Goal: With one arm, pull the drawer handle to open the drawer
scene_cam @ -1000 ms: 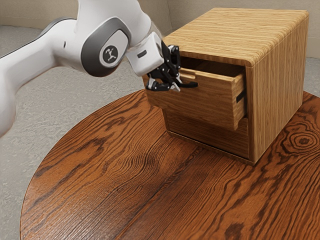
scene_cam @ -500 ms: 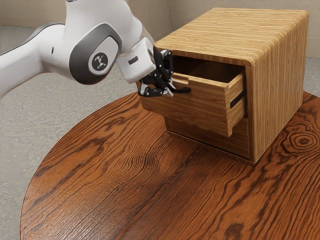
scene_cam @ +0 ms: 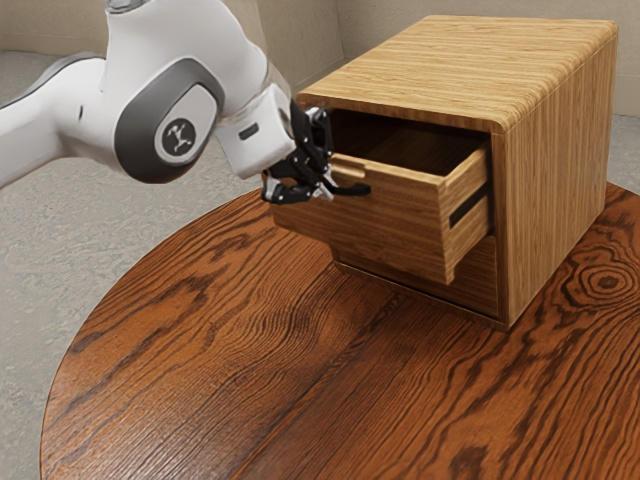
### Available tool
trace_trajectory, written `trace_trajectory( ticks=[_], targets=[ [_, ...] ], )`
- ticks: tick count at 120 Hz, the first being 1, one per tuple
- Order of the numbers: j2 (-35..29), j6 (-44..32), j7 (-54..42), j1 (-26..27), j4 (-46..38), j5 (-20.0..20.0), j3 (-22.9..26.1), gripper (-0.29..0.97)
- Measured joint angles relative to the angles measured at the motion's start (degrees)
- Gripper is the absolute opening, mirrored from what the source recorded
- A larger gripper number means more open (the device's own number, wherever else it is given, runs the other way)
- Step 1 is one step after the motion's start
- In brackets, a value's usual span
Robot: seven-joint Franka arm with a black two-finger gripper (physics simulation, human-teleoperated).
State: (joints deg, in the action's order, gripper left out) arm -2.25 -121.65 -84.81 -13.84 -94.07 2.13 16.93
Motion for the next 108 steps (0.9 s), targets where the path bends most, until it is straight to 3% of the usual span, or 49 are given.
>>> trace_trajectory(
  ticks=[108],
  targets=[
    [-7.97, -1.69, 0.03, -0.3, -9.12, -1.38, -0.37, -0.09]
  ],
)
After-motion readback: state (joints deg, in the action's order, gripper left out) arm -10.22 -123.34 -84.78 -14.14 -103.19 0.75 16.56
